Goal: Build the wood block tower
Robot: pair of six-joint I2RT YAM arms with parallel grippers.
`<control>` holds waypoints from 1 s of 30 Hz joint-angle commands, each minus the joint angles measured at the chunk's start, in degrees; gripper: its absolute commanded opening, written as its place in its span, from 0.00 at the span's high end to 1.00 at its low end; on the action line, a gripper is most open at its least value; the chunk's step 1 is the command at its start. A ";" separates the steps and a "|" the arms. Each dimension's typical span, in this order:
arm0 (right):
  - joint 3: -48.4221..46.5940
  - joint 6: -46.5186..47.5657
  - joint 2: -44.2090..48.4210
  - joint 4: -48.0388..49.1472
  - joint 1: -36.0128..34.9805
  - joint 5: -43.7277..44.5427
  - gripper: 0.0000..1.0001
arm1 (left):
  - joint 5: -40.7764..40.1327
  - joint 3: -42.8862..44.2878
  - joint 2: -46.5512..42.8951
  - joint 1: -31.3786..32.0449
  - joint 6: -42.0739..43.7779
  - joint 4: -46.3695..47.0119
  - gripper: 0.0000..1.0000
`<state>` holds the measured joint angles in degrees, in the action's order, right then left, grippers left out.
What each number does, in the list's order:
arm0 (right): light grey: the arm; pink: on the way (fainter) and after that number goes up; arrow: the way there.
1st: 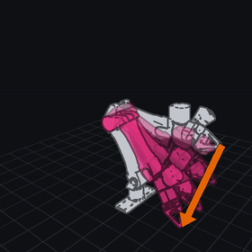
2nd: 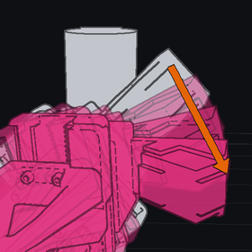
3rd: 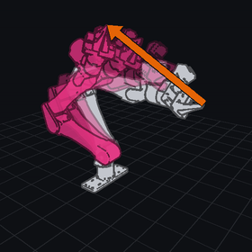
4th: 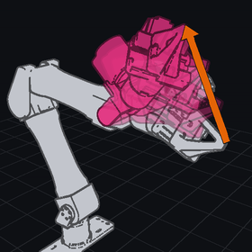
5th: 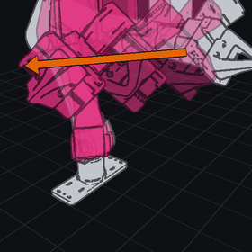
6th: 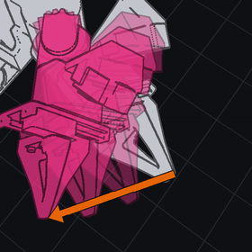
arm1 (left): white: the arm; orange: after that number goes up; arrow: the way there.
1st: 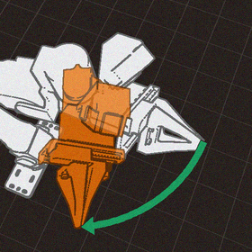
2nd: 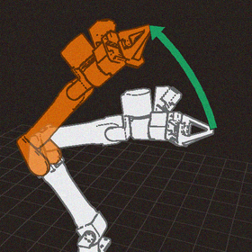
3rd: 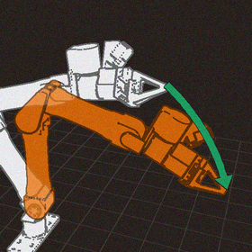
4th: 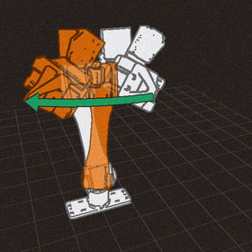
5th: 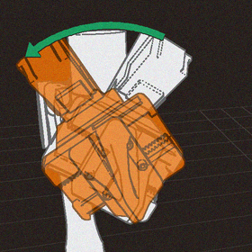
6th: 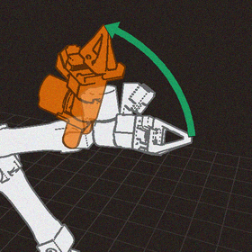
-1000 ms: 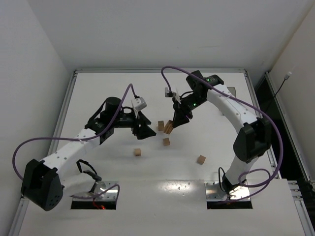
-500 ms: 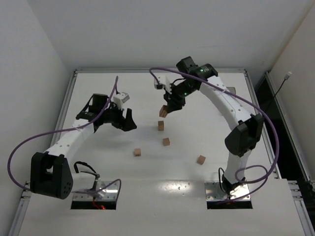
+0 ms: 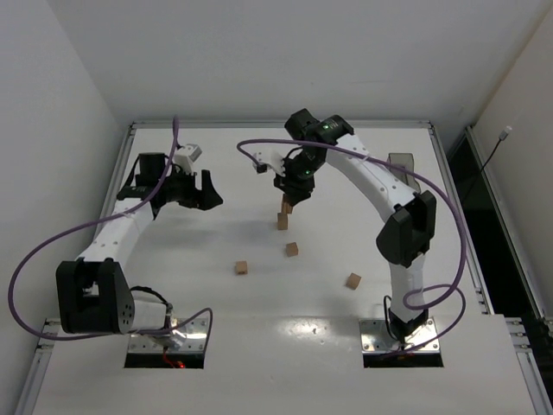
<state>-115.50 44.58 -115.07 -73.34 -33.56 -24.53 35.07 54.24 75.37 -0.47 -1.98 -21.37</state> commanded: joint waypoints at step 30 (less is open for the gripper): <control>-1.57 4.28 -6.40 3.47 -1.95 4.14 1.00 | 3.43 4.74 5.05 -5.59 -2.59 3.96 0.26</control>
<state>-117.01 46.68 -121.67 -71.13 -35.05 -20.05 36.93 56.84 80.62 -5.30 -3.86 -19.59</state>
